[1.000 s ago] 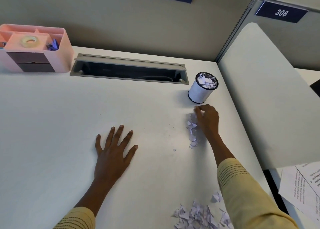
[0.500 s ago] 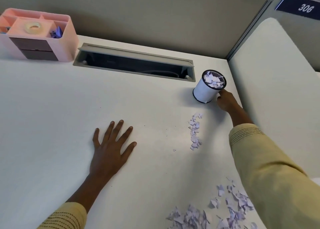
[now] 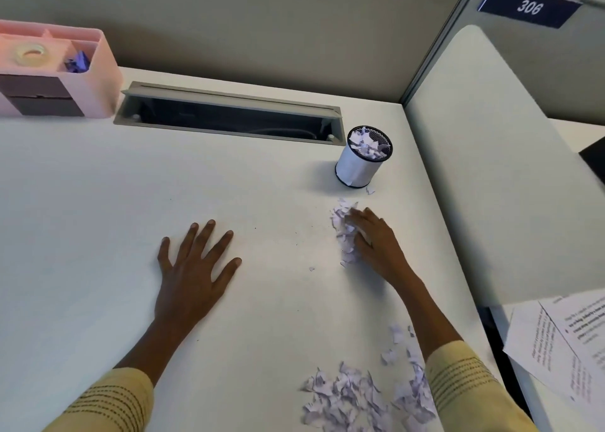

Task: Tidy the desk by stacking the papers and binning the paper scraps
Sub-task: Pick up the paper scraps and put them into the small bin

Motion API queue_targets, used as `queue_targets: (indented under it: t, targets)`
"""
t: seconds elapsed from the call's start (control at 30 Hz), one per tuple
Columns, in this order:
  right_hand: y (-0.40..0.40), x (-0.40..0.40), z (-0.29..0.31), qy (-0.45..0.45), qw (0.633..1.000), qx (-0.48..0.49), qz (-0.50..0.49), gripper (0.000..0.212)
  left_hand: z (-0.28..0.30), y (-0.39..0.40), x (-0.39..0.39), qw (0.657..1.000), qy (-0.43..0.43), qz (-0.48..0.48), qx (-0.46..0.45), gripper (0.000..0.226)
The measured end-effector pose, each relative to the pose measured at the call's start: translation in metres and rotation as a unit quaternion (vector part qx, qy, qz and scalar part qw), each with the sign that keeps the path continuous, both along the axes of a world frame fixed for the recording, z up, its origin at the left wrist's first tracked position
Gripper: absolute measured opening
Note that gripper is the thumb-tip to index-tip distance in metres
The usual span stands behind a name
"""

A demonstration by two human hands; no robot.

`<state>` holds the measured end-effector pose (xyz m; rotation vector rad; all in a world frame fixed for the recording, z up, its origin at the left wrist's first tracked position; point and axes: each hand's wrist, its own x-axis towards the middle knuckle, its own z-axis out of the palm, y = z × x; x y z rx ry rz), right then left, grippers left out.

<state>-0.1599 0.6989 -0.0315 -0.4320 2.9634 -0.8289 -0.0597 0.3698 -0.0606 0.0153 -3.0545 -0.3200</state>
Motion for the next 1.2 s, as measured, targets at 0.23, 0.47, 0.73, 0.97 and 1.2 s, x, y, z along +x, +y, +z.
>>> queue_targets:
  t: [0.23, 0.47, 0.73, 0.97, 1.2]
  targets:
    - [0.008, -0.003, 0.009, -0.007, 0.980, -0.139, -0.141, 0.039, -0.001, -0.001, 0.000, 1.000, -0.005, 0.003, -0.001, 0.062]
    - [0.010, -0.044, 0.002, -0.054, 0.993, 0.019, -0.102, 0.049, 0.000, 0.000, 0.000, 1.000, 0.001, 0.010, -0.004, 0.062]
    - [-0.021, 0.006, -0.003, -0.018, 0.995, -0.098, 0.019, 0.040, -0.002, 0.000, -0.001, 1.000, 0.004, 0.009, 0.001, 0.061]
    - [-0.028, -0.015, 0.015, -0.076, 0.997, -0.003, 0.012, 0.059, -0.003, -0.001, -0.001, 1.000, 0.002, 0.011, 0.003, 0.062]
    - [-0.052, 0.009, -0.005, 0.005, 0.968, 0.217, 0.129, 0.058, -0.004, -0.001, -0.001, 1.000, 0.001, 0.010, 0.010, 0.063]
